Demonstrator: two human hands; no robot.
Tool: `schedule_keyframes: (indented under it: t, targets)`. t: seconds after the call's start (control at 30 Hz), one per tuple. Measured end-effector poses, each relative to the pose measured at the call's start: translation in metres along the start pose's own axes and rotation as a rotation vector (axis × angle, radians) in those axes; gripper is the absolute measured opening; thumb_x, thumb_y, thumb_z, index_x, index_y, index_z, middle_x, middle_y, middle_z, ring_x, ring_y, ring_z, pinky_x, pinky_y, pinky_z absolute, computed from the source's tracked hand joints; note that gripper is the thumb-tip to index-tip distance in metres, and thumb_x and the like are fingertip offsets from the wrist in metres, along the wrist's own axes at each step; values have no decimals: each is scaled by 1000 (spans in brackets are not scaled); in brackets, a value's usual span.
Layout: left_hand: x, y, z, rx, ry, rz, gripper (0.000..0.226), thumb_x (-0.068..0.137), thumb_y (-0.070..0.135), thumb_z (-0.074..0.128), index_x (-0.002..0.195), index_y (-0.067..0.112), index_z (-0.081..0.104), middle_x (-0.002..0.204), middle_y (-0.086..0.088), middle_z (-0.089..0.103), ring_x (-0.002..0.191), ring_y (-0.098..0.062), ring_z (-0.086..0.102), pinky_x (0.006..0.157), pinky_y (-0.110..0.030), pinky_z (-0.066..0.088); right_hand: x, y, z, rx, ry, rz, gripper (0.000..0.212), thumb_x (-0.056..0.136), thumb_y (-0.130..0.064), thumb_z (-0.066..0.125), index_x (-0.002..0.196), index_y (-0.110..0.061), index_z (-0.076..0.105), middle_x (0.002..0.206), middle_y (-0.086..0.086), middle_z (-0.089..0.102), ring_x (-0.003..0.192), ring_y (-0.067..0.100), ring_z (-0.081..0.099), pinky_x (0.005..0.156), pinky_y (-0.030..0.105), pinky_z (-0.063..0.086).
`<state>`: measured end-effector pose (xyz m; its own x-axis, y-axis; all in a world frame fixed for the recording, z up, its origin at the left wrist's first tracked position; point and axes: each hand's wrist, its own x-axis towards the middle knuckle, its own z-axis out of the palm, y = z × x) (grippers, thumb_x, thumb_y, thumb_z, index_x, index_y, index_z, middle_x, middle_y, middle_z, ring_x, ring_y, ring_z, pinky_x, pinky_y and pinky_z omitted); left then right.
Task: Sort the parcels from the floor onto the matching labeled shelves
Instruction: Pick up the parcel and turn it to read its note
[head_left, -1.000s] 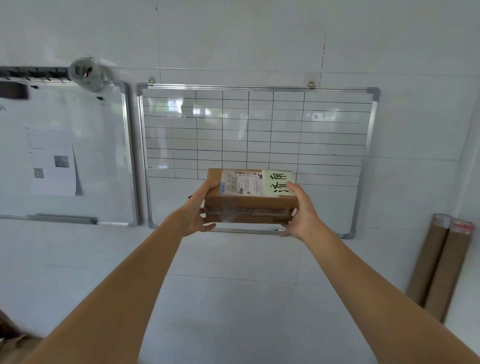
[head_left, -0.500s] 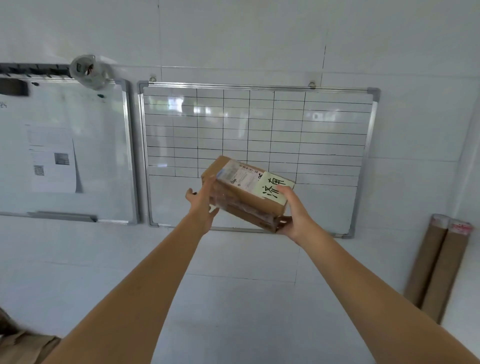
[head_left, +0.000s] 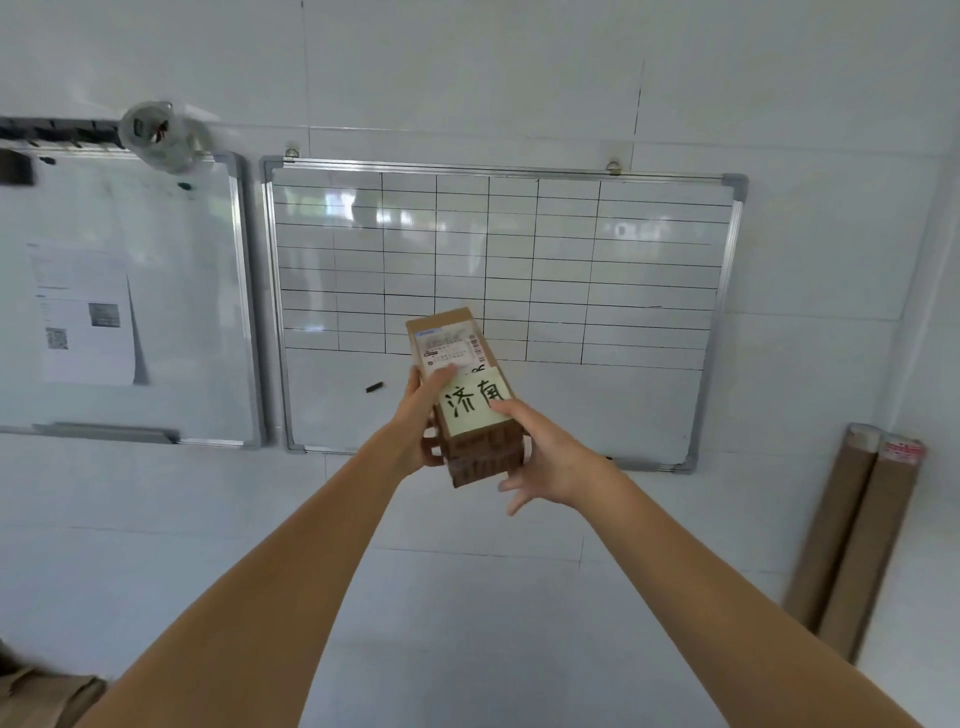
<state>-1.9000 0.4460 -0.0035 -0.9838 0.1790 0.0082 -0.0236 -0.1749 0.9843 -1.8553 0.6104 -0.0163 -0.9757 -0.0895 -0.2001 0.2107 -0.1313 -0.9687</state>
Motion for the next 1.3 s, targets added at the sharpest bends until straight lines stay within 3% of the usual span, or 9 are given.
schedule_keyframes:
  t: [0.1, 0.17, 0.23, 0.37, 0.5, 0.67, 0.83, 1.23, 1.3]
  targets:
    - [5, -8, -7, 43, -106, 30, 41, 87, 55, 62, 126, 50, 50, 112, -13, 68, 101, -33, 66, 87, -53, 55, 6, -3, -1, -159, 92, -29, 95, 59, -63, 81, 142, -30, 49, 147, 13, 50, 141, 48, 35, 111, 81, 11]
    - [6, -10, -4, 73, -190, 44, 42, 85, 58, 63, 124, 52, 52, 119, -14, 69, 111, -35, 66, 90, -63, 51, 8, -8, 2, -171, 142, -73, 104, 47, -63, 81, 140, -29, 50, 131, 9, 66, 126, 38, 54, 109, 72, 31]
    - [6, -9, 1, 82, -202, 55, 47, 82, 65, 60, 126, 52, 52, 120, -12, 70, 114, -35, 65, 89, -65, 50, 10, -13, 0, -132, 150, -99, 97, 53, -64, 80, 139, -29, 52, 121, 7, 72, 116, 32, 63, 92, 54, 55]
    - [5, -1, 17, 50, -108, 104, 57, 87, 75, 42, 132, 42, 52, 116, -7, 71, 109, -31, 67, 92, -57, 53, 7, -25, -8, -124, 139, -199, 68, 81, -76, 59, 129, -28, 61, 116, 8, 75, 99, 27, 70, 56, 33, 59]
    - [0, 8, 37, -25, -1, 177, 50, 98, 64, 29, 124, 31, 56, 111, -4, 69, 102, -25, 69, 85, -41, 57, 16, -32, -3, 102, 131, -312, 70, 87, -78, 46, 127, -24, 67, 116, 14, 75, 105, 36, 73, 88, 55, 60]
    - [7, 2, 42, -1, 19, 422, 60, 87, 71, 40, 120, 26, 63, 112, 0, 73, 104, -21, 70, 95, -46, 55, 44, -26, -4, 179, 230, -348, 126, 41, -101, 60, 140, -25, 46, 136, 17, 62, 120, 38, 65, 98, 62, 52]
    - [10, 0, 43, -10, 19, 448, 82, 68, 90, 47, 122, 29, 62, 113, 1, 72, 107, -22, 69, 97, -49, 53, 41, -29, -6, 195, 241, -441, 126, 39, -101, 59, 138, -25, 44, 134, 15, 63, 121, 36, 65, 99, 60, 53]
    - [13, -8, 35, 22, -6, 387, 82, 71, 87, 43, 126, 27, 60, 114, 1, 72, 104, -21, 70, 96, -48, 54, 38, -21, 1, 231, 322, -499, 119, 53, -94, 56, 136, -9, 45, 122, 16, 66, 106, 32, 70, 84, 44, 60]
    - [12, -10, 33, 21, -8, 376, 80, 75, 83, 41, 126, 24, 60, 113, 0, 72, 103, -20, 71, 95, -46, 55, 39, -18, 2, 212, 302, -457, 124, 45, -100, 55, 134, -14, 50, 125, 15, 67, 108, 33, 70, 90, 48, 60]
